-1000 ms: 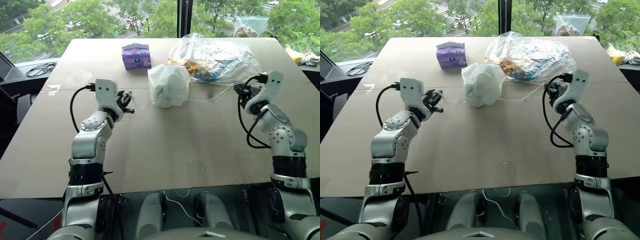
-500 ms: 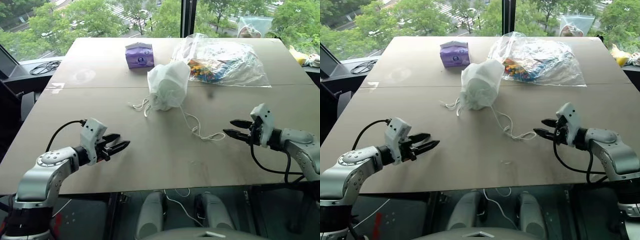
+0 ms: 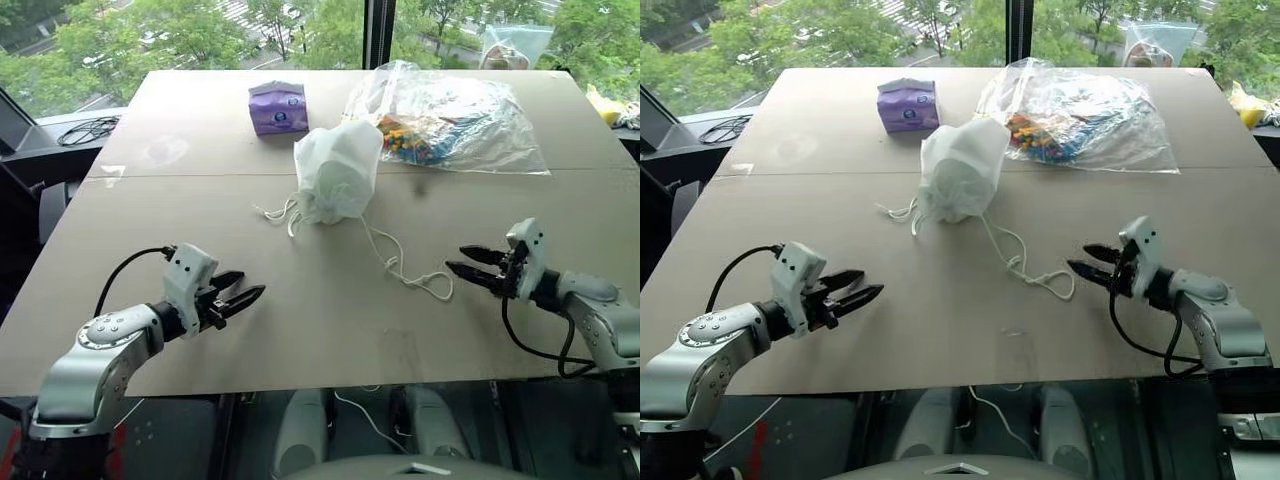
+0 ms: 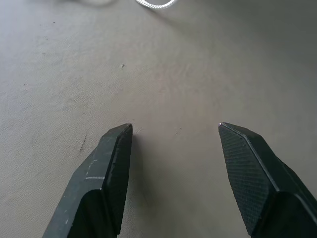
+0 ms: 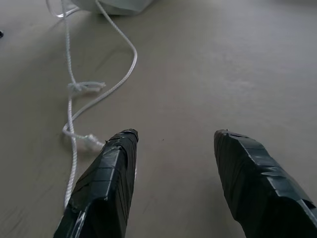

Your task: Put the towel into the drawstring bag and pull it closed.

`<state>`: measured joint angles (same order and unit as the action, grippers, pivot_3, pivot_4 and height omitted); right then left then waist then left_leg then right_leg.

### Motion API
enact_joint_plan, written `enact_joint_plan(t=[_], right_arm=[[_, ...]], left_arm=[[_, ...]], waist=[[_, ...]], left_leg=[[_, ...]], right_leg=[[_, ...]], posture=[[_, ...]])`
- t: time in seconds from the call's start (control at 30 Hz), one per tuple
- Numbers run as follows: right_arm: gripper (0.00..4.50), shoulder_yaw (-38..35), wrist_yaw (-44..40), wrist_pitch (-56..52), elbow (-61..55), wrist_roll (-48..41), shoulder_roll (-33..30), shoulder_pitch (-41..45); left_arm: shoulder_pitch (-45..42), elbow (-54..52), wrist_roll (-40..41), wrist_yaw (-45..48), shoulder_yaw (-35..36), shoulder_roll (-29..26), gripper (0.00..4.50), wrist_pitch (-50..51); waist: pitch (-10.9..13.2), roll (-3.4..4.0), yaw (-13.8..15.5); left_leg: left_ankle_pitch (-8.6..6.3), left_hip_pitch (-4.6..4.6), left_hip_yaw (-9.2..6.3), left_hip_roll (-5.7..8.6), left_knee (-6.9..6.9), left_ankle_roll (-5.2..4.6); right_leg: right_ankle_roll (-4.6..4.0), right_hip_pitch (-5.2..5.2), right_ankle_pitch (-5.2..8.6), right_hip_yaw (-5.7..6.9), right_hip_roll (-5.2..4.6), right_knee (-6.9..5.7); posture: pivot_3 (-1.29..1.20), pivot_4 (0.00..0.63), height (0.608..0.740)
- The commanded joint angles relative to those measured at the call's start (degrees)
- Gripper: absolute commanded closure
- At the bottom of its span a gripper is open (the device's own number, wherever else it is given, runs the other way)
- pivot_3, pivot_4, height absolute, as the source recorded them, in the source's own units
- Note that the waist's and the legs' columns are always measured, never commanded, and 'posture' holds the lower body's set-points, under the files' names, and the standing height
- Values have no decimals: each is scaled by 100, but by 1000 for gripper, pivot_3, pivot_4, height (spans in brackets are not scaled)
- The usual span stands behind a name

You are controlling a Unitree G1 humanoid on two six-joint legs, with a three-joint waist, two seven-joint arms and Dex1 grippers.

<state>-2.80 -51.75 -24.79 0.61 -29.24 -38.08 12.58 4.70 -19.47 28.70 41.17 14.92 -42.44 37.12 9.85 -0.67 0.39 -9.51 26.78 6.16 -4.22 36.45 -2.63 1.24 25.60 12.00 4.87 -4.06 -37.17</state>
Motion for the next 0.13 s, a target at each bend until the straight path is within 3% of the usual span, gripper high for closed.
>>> enact_joint_plan(t=[0.03, 0.13], right_arm=[[1864, -202, -188, 244, -122, 109, -176, 88], [1864, -199, -283, 353, 0, 213, -235, 79]], left_arm=[[85, -212, -14, 91, 117, -29, 1685, -211], [77, -182, -42, 114, 98, -10, 1685, -348]], waist=[[0, 0, -4], [0, 0, 10]], left_leg=[[-8, -5, -4, -1, 3, 13], [-15, -12, -15, -4, 4, 26]], right_leg=[[-22, -2, 6, 1, 1, 0], [-27, 1, 2, 11, -1, -1]], posture=[[0, 150, 739], [0, 150, 739]])
